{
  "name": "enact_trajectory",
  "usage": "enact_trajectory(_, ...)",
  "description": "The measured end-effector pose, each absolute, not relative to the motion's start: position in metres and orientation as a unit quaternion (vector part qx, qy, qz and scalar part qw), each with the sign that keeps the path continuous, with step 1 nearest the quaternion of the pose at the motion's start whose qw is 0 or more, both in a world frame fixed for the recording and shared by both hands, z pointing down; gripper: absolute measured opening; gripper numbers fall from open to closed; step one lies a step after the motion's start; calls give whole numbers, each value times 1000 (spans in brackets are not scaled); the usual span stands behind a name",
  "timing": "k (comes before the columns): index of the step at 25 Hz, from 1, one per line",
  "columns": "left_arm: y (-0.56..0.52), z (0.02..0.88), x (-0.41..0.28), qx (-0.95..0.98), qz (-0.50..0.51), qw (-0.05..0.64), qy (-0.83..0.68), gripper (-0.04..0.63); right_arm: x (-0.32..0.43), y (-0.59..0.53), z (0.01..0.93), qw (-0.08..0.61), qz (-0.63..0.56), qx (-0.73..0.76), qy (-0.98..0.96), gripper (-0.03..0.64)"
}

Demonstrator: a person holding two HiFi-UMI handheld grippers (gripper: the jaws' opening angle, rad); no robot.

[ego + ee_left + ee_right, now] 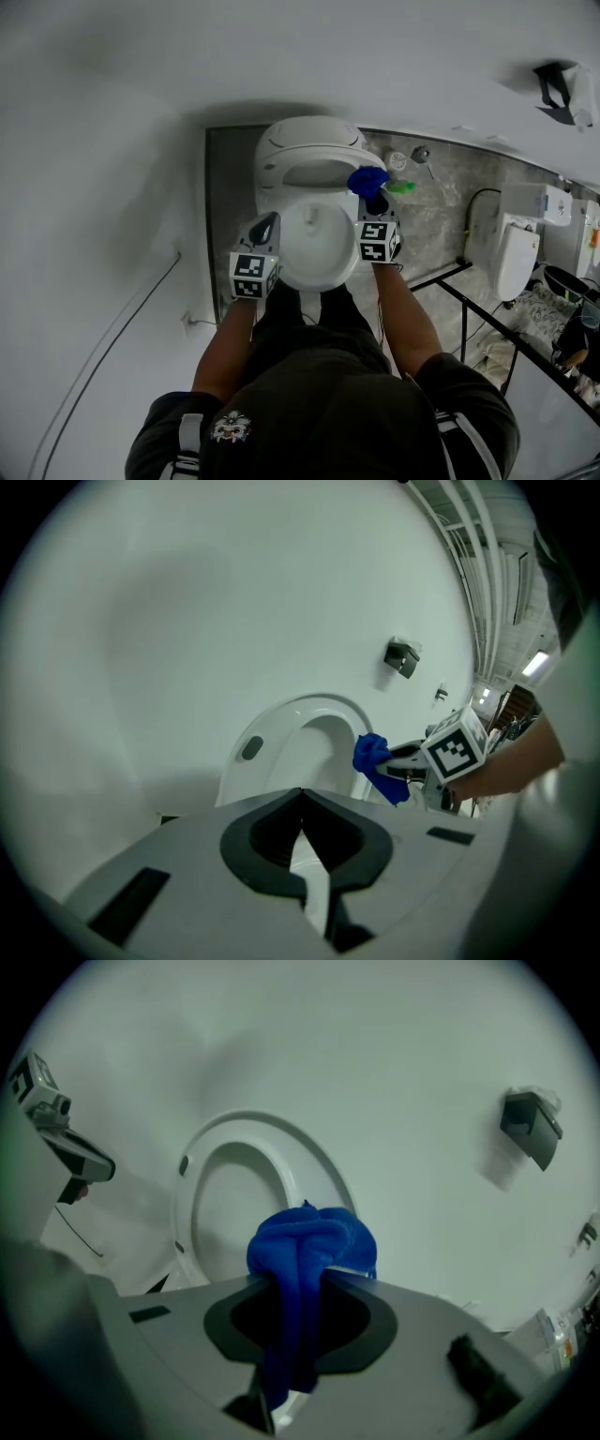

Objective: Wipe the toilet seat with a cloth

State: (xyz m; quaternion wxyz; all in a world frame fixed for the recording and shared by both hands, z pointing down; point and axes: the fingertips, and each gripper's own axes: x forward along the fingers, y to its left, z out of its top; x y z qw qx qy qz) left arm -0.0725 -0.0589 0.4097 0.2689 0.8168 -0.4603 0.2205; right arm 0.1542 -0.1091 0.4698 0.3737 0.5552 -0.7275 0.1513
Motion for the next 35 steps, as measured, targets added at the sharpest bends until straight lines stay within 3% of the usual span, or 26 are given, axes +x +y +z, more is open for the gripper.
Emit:
enact_trajectory(23, -35, 529, -69, 797, 254, 328, -440, 9, 198, -66, 665, 495, 217, 538, -646, 81)
enact_trajectory(35, -22, 542, -107, 775, 246, 348, -467, 9, 88, -55, 707, 526, 219, 439, -695, 81)
